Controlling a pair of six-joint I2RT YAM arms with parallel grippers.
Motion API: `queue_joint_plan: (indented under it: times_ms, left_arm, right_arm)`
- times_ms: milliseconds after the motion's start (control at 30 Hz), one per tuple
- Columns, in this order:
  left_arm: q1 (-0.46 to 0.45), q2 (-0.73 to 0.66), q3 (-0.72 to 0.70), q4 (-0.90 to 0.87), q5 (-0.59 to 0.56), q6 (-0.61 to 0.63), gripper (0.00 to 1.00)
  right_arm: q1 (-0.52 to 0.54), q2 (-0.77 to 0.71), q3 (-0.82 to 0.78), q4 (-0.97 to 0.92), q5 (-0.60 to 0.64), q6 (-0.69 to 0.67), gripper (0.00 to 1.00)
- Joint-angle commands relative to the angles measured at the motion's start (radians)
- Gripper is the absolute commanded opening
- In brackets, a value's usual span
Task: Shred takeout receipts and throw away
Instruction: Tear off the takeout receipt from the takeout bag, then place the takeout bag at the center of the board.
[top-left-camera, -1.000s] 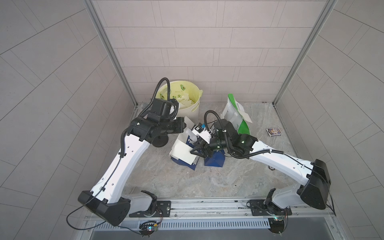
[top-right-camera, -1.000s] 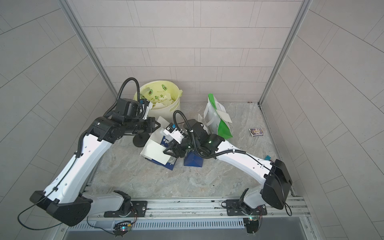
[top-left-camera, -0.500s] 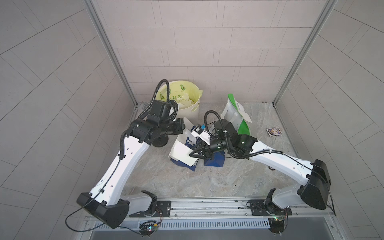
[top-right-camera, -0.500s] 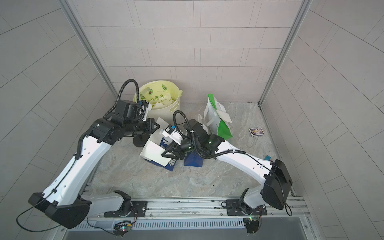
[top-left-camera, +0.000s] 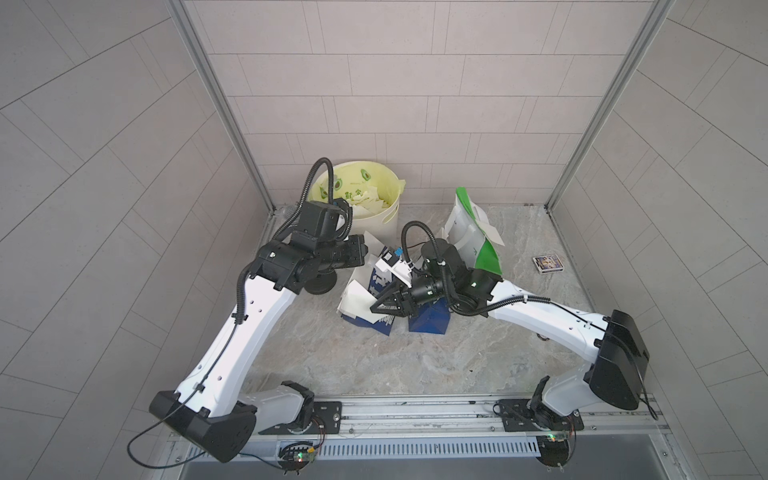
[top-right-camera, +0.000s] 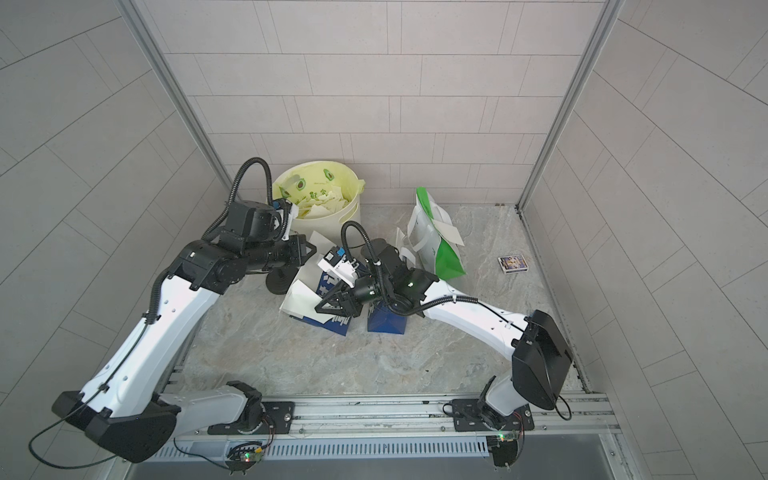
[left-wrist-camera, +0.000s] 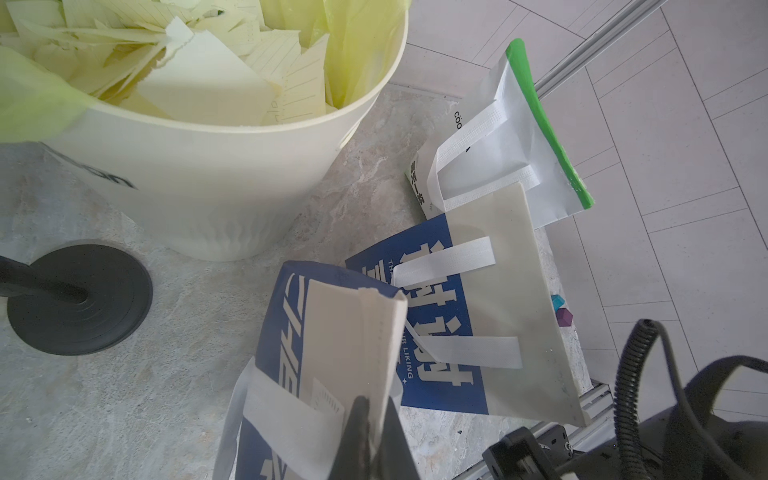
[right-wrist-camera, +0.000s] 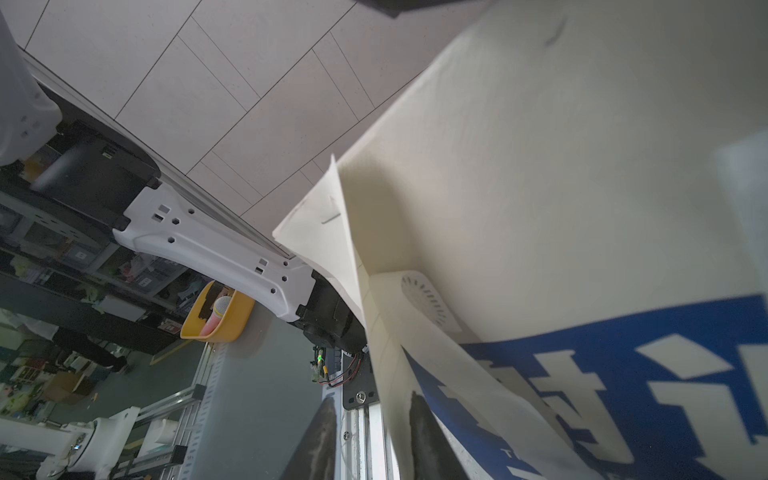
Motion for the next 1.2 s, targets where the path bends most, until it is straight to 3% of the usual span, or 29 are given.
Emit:
queue_joint_plan:
  times_ms: [0, 133, 233, 433, 533, 633, 733, 933, 1167]
  left_arm:
    - [0.001, -0.024, -0.006, 0.068, -0.007, -0.018, 0.0]
    - [0.001, -0.022, -0.012, 0.067, -0.014, -0.016, 0.0]
    - [0.002, -0.026, -0.016, 0.068, -0.015, -0.017, 0.0]
    - [0.001, -0.027, -0.027, 0.076, -0.009, -0.028, 0.0]
    - [0.001, -0.023, -0.027, 0.082, 0.003, -0.032, 0.0]
    - [0.001, -0.018, -0.021, 0.084, 0.017, -0.032, 0.0]
    - [0.001, -0.017, -0.018, 0.082, 0.014, -0.031, 0.0]
    - [0.001, -0.016, -0.033, 0.084, -0.012, -0.054, 0.0]
    - [0.001, 0.032, -0.022, -0.004, -0.123, -0.122, 0.0]
  right_arm:
    - [0.005, 0.016, 0.022, 0.024, -0.023, -0.003, 0.34]
    - [0.007, 0.026, 0.024, 0.024, -0.022, -0.002, 0.23]
    - [0.006, 0.017, 0.017, 0.025, 0.019, -0.018, 0.21]
    - [0.007, -0.008, -0.002, 0.059, 0.077, -0.079, 0.26]
    - [0.008, -0.008, -0.01, 0.093, 0.048, -0.088, 0.34]
    - [0.013, 0.001, -0.014, 0.121, 0.028, -0.088, 0.35]
    - [0.017, 0.007, -0.014, 0.136, 0.023, -0.084, 0.27]
    - [0.018, -0.003, -0.011, 0.13, 0.031, -0.093, 0.0]
    - [0.047, -0.054, 0.039, -0.027, 0.048, -0.242, 0.0]
